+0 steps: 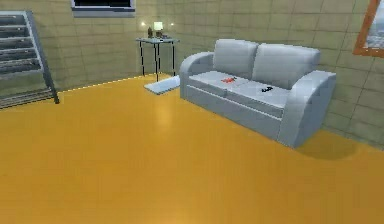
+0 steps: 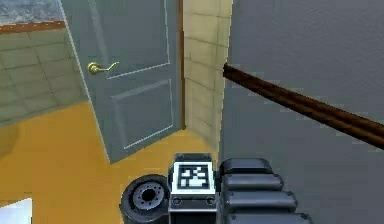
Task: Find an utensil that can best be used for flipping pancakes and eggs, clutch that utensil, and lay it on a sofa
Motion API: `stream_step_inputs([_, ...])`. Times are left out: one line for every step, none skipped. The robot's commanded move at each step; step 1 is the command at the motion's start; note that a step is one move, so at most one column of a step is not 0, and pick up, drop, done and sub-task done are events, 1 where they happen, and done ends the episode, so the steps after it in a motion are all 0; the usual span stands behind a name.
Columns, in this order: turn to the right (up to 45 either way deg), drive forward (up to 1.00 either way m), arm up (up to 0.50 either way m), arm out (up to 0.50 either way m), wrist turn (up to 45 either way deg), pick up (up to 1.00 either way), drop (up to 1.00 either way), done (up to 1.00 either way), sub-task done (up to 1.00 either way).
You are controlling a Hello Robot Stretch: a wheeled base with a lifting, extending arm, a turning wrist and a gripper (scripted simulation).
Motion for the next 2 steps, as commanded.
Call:
stream_step_inputs([0.0,1.00,0.00,0.00,0.0,0.00,0.00,0.00,0.00])
stream_step_inputs([0.0,1.00,0.00,0.00,0.0,0.00,0.00,0.00,0.00])
